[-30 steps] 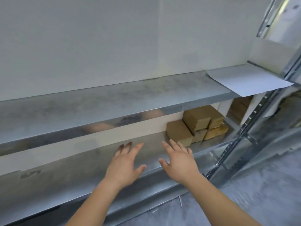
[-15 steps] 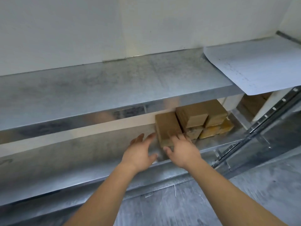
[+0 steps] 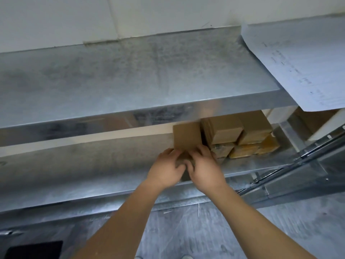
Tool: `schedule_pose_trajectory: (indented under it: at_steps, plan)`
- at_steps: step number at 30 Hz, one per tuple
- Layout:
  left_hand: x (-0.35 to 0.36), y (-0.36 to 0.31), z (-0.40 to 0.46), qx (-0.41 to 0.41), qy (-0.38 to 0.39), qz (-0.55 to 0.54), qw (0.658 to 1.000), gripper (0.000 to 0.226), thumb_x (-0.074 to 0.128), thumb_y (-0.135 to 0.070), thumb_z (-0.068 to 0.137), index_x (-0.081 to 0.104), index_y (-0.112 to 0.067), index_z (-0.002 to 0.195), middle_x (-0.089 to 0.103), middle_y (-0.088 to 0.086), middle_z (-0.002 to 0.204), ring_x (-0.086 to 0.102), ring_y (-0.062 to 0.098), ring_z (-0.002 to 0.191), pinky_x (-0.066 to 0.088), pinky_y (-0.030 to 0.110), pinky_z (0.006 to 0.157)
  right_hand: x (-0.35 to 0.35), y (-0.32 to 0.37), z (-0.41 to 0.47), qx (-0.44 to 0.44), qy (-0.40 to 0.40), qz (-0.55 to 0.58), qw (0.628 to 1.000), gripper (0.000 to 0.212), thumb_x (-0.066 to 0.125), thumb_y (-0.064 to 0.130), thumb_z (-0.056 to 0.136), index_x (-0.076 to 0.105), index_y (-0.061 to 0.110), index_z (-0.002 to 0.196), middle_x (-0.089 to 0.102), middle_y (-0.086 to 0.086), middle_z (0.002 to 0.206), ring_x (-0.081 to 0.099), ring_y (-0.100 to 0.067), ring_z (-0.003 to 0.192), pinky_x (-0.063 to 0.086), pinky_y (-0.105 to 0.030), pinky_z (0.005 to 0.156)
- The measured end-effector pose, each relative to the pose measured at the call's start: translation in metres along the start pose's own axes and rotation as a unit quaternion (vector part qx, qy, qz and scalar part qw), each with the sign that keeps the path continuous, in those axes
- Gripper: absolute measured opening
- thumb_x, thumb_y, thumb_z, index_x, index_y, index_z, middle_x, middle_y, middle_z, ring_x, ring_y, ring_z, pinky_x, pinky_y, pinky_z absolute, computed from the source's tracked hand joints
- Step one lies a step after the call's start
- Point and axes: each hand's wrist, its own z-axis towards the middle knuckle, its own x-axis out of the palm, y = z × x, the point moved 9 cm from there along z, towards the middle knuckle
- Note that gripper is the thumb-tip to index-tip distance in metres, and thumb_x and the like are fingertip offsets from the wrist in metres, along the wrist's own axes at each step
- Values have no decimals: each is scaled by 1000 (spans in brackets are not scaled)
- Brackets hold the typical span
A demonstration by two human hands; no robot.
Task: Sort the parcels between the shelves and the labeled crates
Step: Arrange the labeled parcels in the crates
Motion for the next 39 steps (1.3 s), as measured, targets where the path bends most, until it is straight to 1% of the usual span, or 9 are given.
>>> schedule_pose_trajectory:
  at_steps: [3, 6, 10, 14, 19, 24, 31, 35, 39]
  plan:
    - [-8, 1, -18, -3, -80, -12, 997, 43, 42, -53, 87, 66, -18, 94, 66, 5, 85, 57, 26, 91, 48, 37, 72, -2, 0, -8, 0, -23, 37, 999, 27, 55, 38, 95, 69, 15, 92, 56, -12, 117, 60, -38, 93, 48, -40, 77]
    - [-17, 10, -35, -41, -118, -15, 992, 23, 65, -38, 91, 58, -18, 100, 58, -1, 73, 61, 25, 79, 40, 32, 60, -5, -4, -13, 27, -11, 90, 995, 45, 78, 40, 86, 61, 20, 123, 49, -10, 130, 61, -36, 104, 49, -37, 79]
    - [-23, 27, -42, -130, -63, -123, 982, 103, 84, -32, 73, 12, -43, 146, 66, 3, 60, 62, 8, 54, 45, 17, 51, -12, -11, -2, 72, 73, 146, 984, 149, 98, 49, 56, -8, 41, 160, 22, -12, 162, 52, -31, 133, 51, -36, 101]
    - [-21, 30, -39, -137, -12, -151, 979, 130, 87, -26, 63, -6, -57, 149, 64, 9, 59, 62, 16, 50, 51, 27, 52, -1, 2, 7, 29, 148, 134, 979, 163, 101, 42, 51, -29, 53, 148, 22, -7, 166, 44, -26, 141, 48, -37, 106]
    - [-21, 35, -56, -136, 5, -155, 979, 115, 87, -17, 60, 24, -45, 152, 58, 0, 62, 56, 9, 52, 49, 24, 53, 19, 8, 0, 5, 181, 130, 975, 157, 101, 43, 48, -6, 39, 161, 29, -10, 162, 41, -25, 143, 43, -34, 110]
    - [-45, 45, -99, -133, -51, -144, 979, 94, 86, -14, 60, 34, -49, 131, 58, -4, 66, 57, 7, 53, 43, 21, 48, 12, 50, -26, -41, 147, 97, 984, 112, 97, 43, 55, 32, 40, 146, 40, -1, 137, 60, -29, 117, 49, -31, 90]
    - [-106, 57, -189, -107, -169, -139, 970, 38, 70, -34, 89, 36, -43, 106, 58, 16, 58, 55, 24, 51, 45, 36, 54, -2, 140, -70, -142, 122, 84, 979, 82, 91, 50, 62, 40, 42, 126, 40, 7, 125, 62, -29, 106, 48, -34, 84]
    - [-139, 75, -256, -111, -220, -157, 956, 21, 43, -54, 99, 40, -33, 100, 54, 8, 60, 52, 18, 52, 44, 36, 57, 4, 202, -104, -210, 114, 135, 962, 56, 56, 80, 73, 41, 43, 112, 43, 12, 116, 62, -17, 98, 49, -35, 84]
    - [-165, 98, -333, -139, -247, -132, 950, 28, 32, -57, 99, 37, -29, 95, 56, 5, 63, 54, 14, 54, 39, 28, 55, 24, 271, -146, -266, 129, 145, 944, 45, 25, 73, 94, 44, 34, 107, 44, 8, 108, 60, -22, 95, 49, -42, 87]
